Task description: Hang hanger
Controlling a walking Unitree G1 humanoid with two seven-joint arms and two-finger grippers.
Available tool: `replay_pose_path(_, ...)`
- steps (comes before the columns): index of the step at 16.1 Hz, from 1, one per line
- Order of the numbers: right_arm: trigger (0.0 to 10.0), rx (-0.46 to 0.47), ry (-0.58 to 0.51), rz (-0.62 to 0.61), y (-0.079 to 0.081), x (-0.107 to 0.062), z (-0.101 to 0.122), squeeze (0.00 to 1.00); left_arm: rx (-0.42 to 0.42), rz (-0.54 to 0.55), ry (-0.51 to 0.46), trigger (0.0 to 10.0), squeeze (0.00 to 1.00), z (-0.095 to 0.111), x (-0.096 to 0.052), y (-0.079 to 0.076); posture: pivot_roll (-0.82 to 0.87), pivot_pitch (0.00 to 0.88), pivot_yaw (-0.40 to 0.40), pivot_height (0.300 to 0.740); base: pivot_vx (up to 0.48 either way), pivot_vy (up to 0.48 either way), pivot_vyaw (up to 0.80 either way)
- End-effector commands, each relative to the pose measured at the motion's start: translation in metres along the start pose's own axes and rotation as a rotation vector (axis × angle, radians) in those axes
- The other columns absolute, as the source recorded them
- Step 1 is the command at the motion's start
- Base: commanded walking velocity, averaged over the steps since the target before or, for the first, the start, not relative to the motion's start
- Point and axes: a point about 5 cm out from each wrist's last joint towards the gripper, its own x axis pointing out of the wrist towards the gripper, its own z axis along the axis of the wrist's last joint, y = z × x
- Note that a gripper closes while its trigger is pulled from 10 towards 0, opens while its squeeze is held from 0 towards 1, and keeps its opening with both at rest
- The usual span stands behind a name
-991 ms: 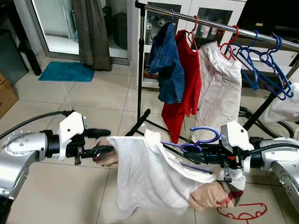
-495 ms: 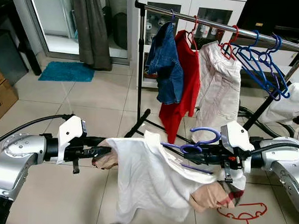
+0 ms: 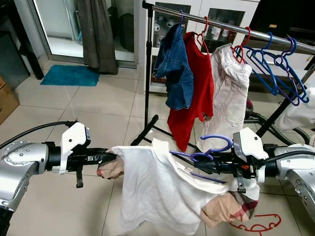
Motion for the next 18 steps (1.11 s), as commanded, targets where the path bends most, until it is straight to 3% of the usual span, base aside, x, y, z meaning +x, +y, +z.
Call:
replay_pose_path(1,10.0,-0.041,-0.019,-0.011,-0.005,-0.005,0.009,0.0,-0.012,0.007,0.006,0.0,0.0,-0.001,-0.004,0.001,0.04,0.0,-0.023,0.74,0.0,0.0,0.0)
replay_pose_path(7,10.0,-0.007,0.073,-0.081,-0.012,-0.011,-0.007,0.0,-0.03,0.101,0.022,0.0,0.0,-0.002,-0.026,0.011,0.04,0.0,-0.021,0.74,0.0,0.0,0.0)
replay_pose_path(14,10.0,-0.007,0.076,-0.145,-0.021,-0.019,-0.011,0.0,-0.083,0.14,0.036,0.0,0.0,-0.015,-0.035,0.003,0.04,0.0,-0.019,0.74,0.0,0.0,0.0)
replay_pose_path(18,10.0,-0.012,0.047,-0.086,-0.016,-0.018,-0.007,0.0,-0.082,0.177,0.042,0.0,0.0,-0.019,-0.036,0.005,0.04,0.0,-0.024,0.74,0.0,0.0,0.0)
